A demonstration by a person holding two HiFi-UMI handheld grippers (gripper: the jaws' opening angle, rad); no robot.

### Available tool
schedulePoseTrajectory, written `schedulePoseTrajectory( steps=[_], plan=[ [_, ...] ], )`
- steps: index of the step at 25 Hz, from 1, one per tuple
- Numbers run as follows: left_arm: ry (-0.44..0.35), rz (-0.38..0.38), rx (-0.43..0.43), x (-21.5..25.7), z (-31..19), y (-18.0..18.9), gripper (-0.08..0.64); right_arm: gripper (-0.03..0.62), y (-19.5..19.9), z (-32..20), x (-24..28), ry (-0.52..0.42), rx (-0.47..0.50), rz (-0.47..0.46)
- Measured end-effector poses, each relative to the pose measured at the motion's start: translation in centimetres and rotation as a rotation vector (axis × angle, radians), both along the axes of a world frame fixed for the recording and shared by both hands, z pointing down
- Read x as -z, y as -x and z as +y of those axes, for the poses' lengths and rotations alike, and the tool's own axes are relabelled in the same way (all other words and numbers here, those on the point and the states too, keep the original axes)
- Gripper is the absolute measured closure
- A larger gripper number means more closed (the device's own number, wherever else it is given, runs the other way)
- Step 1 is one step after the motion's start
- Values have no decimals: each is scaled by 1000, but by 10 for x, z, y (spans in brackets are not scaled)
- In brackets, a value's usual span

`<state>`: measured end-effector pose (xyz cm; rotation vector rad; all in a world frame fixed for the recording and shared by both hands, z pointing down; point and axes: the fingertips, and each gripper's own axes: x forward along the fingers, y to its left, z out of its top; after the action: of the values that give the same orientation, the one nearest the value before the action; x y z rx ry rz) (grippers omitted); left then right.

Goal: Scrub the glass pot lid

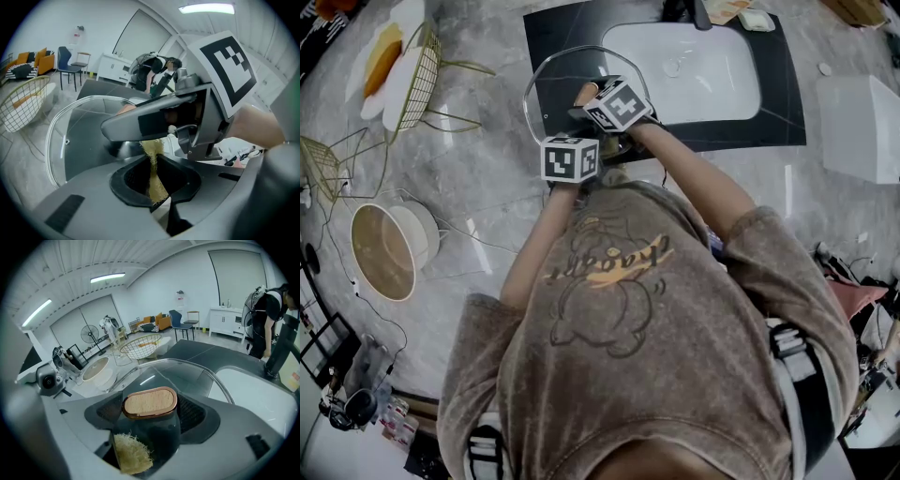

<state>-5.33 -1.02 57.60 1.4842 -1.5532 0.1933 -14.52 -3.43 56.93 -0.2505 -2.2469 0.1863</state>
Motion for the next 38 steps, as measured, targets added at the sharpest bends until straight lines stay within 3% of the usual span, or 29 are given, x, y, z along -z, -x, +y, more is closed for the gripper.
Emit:
schedulePoseTrajectory(
  steps=[5,11,27,38],
  plan=[
    [13,-32,-57,-7,-1,-13,506,231,2,0,0,1,4,-6],
    [16,-51,-66,-13,12,-9,505,231,1,0,1,0,1,-6],
    [56,-235,-117,-12,60,45,505,231,1,0,1,-4,5,-3],
    [86,-283,-30,-16,85,87,505,230,1,2,1,-9,10,3]
  ],
)
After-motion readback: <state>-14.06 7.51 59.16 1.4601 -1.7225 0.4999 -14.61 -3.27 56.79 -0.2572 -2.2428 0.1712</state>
